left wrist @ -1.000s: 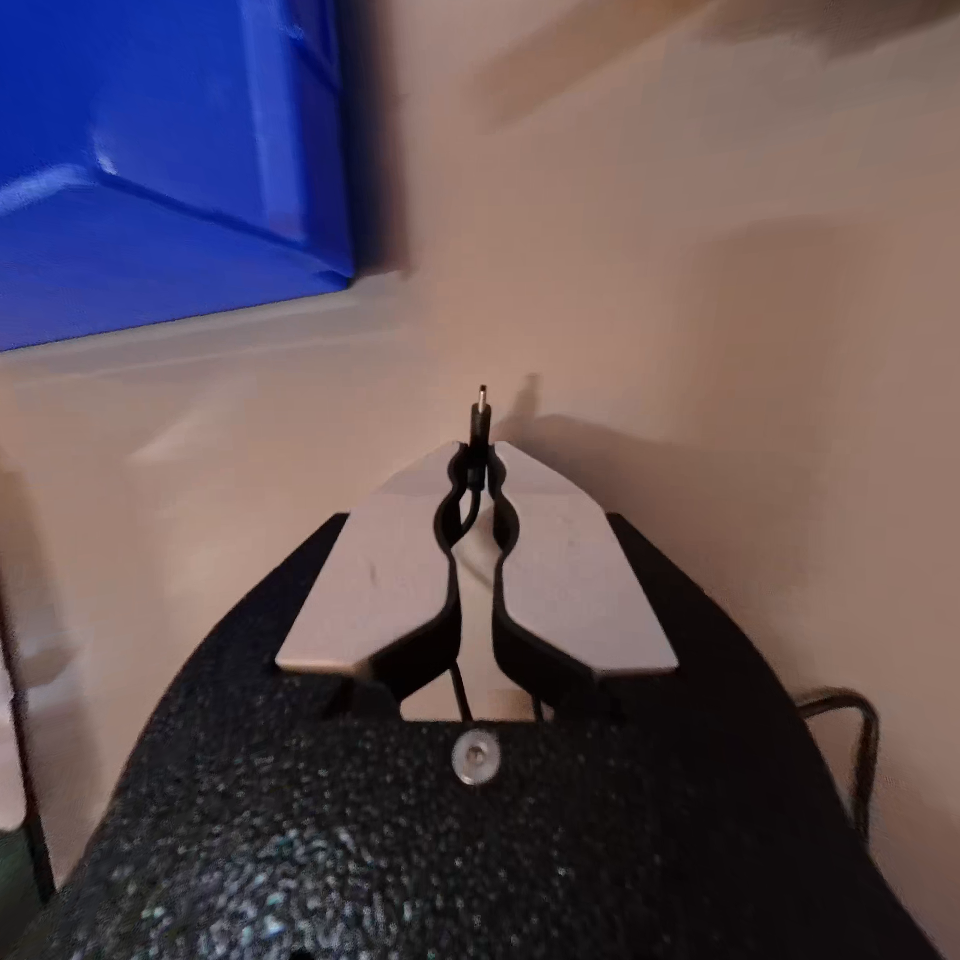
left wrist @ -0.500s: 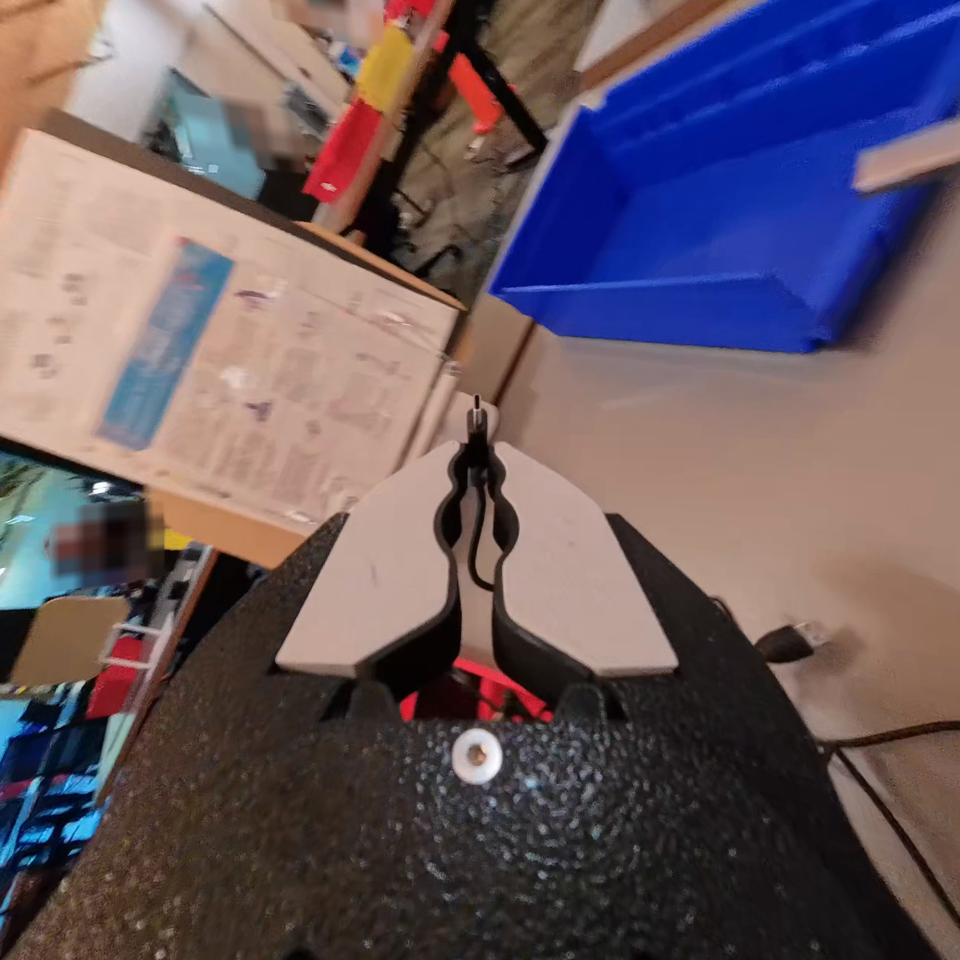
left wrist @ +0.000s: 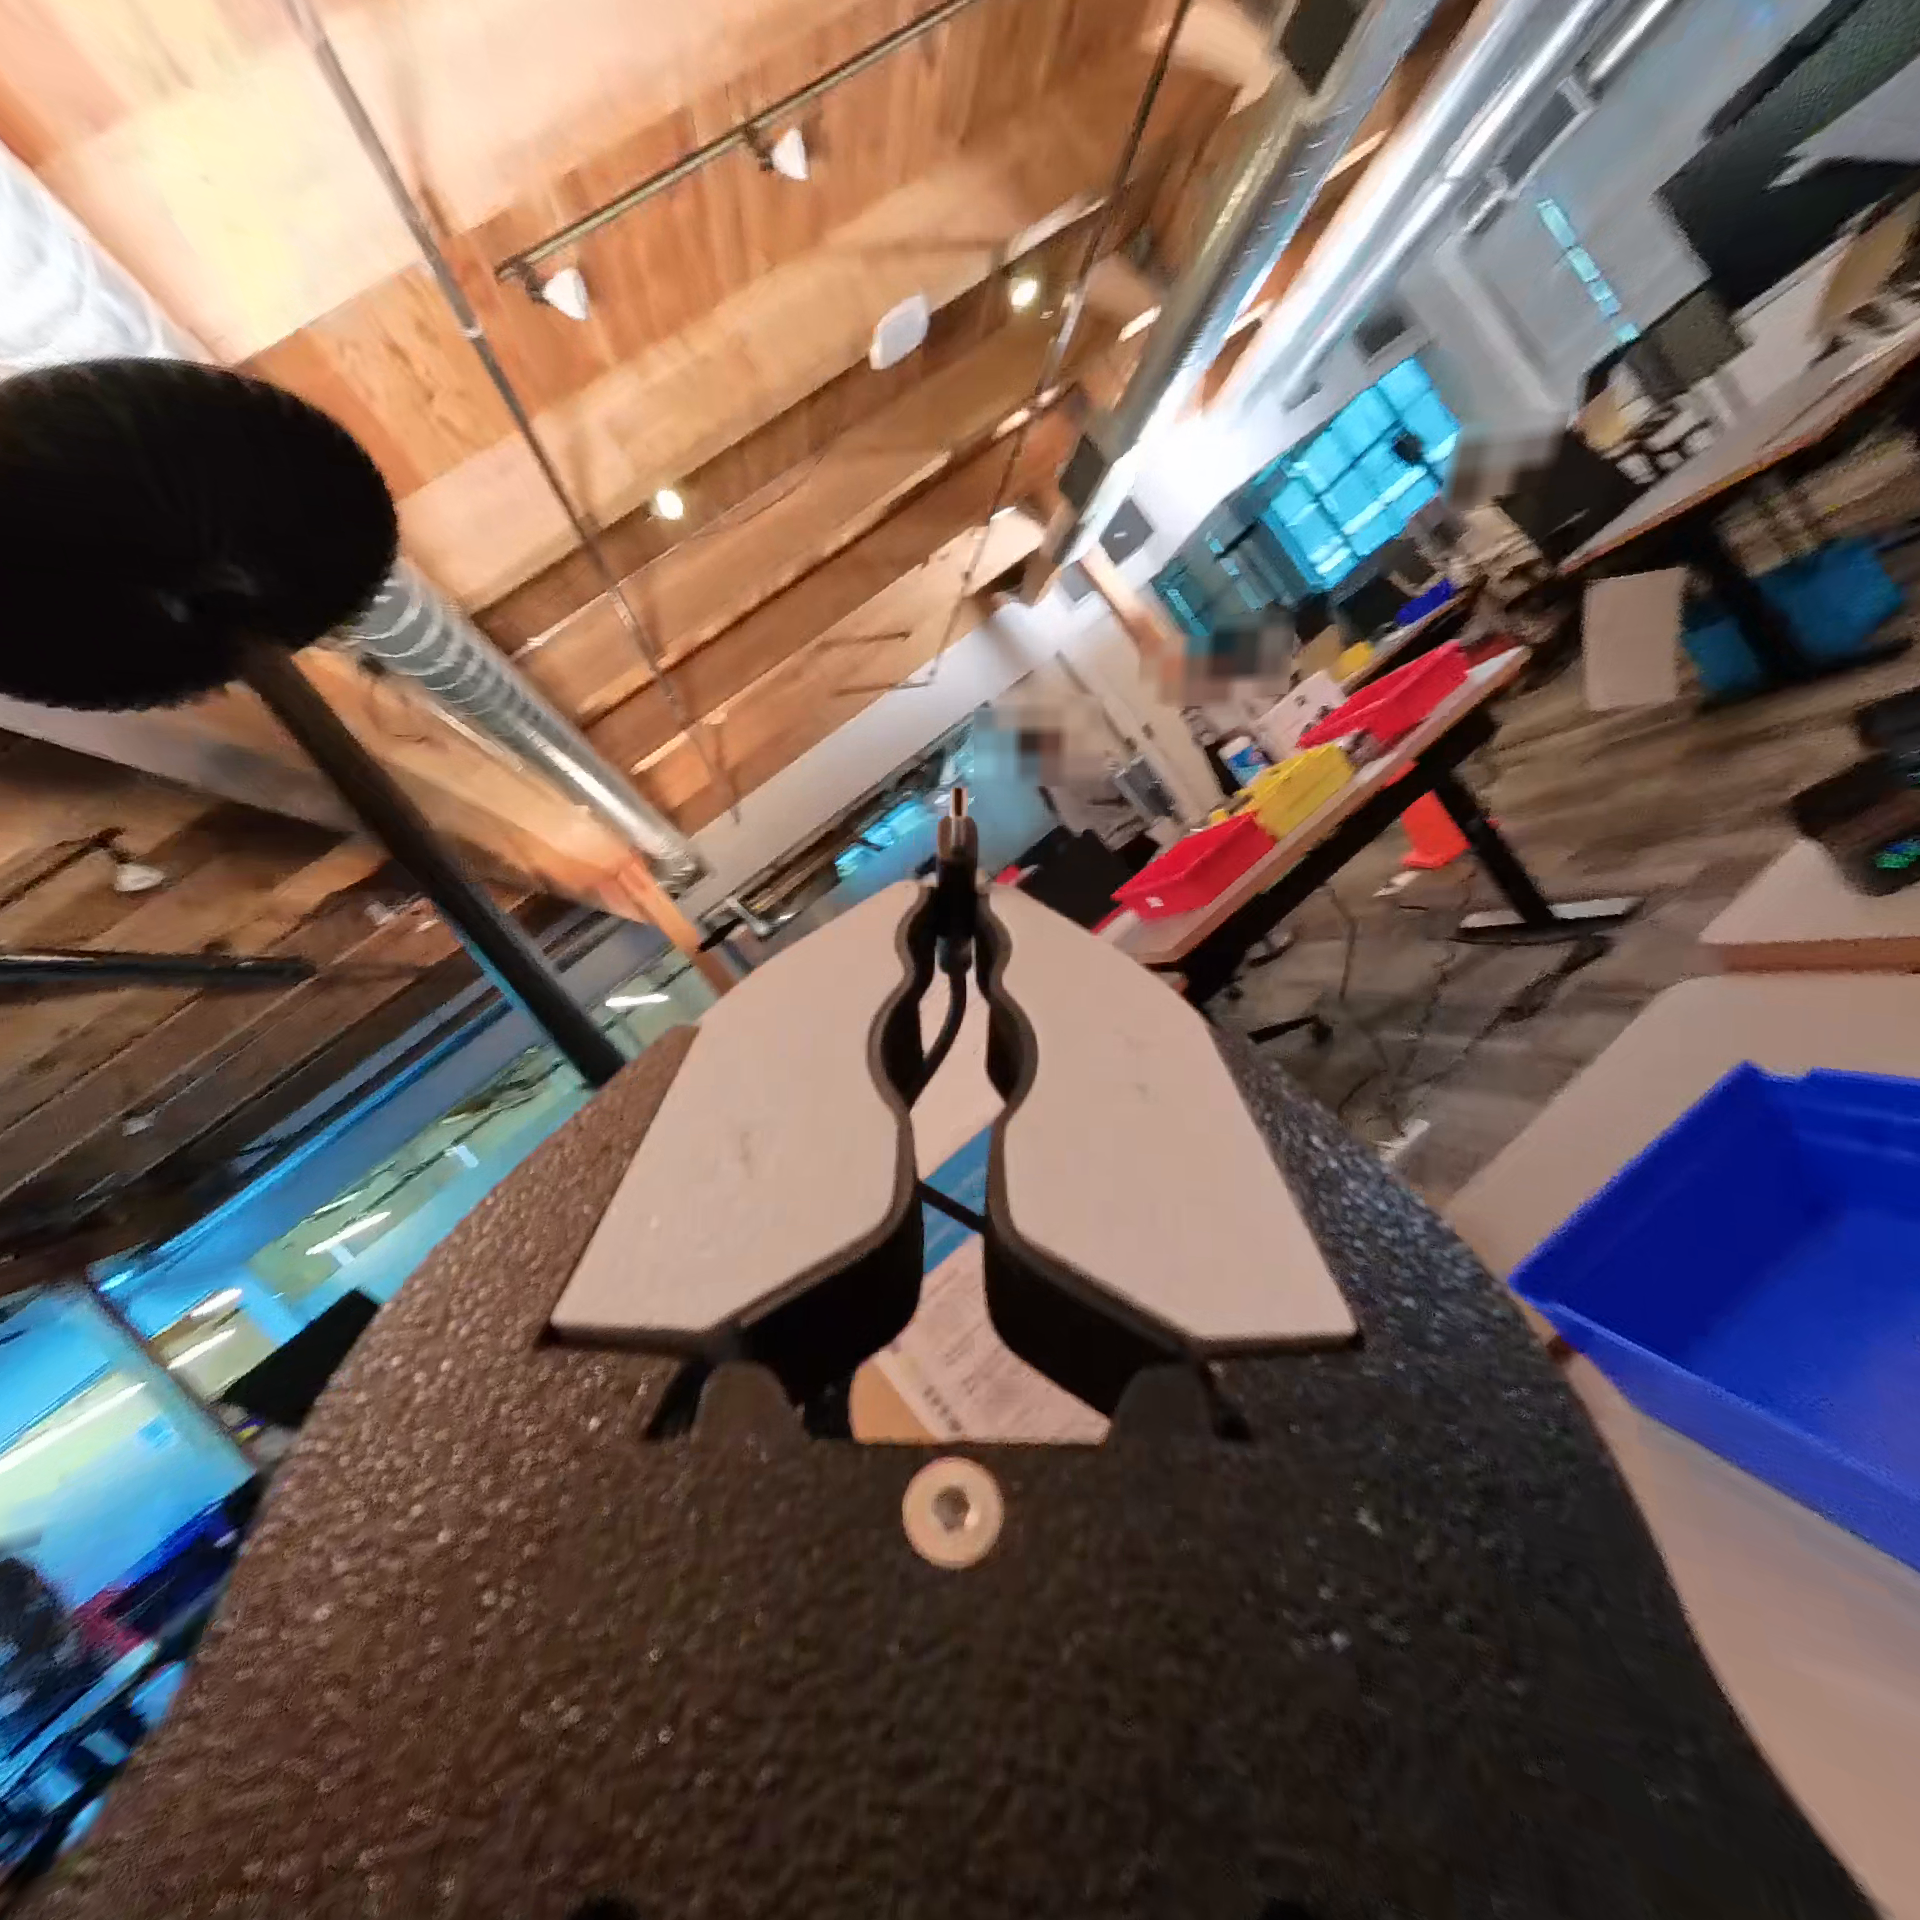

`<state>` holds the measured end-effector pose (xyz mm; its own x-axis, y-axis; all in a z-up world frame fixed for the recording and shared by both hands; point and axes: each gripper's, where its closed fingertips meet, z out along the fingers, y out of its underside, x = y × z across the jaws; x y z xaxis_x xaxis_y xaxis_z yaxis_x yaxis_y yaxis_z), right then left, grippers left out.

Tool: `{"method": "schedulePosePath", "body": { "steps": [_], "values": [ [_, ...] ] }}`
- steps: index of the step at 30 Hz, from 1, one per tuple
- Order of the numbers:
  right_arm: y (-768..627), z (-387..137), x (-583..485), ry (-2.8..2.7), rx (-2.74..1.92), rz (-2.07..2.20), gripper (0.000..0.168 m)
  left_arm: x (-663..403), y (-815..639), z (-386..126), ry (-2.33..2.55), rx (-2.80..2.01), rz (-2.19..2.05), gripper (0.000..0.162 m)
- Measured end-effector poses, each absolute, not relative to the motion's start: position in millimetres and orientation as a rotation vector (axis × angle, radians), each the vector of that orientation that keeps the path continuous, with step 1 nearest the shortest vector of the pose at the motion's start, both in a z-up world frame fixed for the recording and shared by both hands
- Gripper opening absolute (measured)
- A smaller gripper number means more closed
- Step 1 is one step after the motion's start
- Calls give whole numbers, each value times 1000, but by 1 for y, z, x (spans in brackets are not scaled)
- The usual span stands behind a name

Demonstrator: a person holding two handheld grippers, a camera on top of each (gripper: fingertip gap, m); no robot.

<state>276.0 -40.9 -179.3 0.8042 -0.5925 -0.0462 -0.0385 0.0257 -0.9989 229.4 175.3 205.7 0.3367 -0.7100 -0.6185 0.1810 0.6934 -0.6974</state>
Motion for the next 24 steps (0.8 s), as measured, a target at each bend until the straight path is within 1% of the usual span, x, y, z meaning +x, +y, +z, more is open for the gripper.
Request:
{"method": "schedulePosePath", "body": {
  "steps": [1, 3, 6, 10, 14, 16, 19, 24],
  "values": [
    [-41, -180, 276, 532, -1502, -462, 24, 229, 167, 200, 1112, -564, -650, 6],
    [-41, -179, 276, 528, -1501, -462, 24, 232, 149, 171, 1222, -509, -681, 6],
    [-42, -178, 274, 520, -1489, -458, 24, 236, 130, 97, 1418, -426, -587, 6],
    [-42, -178, 274, 519, -1486, -454, 24, 230, 113, -29, 1754, -296, -418, 6],
    [-41, -178, 274, 513, -1491, -454, 24, 195, 99, -180, 2345, -288, -368, 6],
    [-41, -178, 273, 511, -1490, -452, 24, 172, 93, -232, 2578, -357, -395, 6],
    [-41, -177, 273, 506, -1487, -449, 24, 156, 81, -267, 2728, -387, -482, 6],
    [-39, -179, 272, 495, -1506, -455, 24, 148, 72, -283, 2881, -446, -602, 9]
  ]
}}
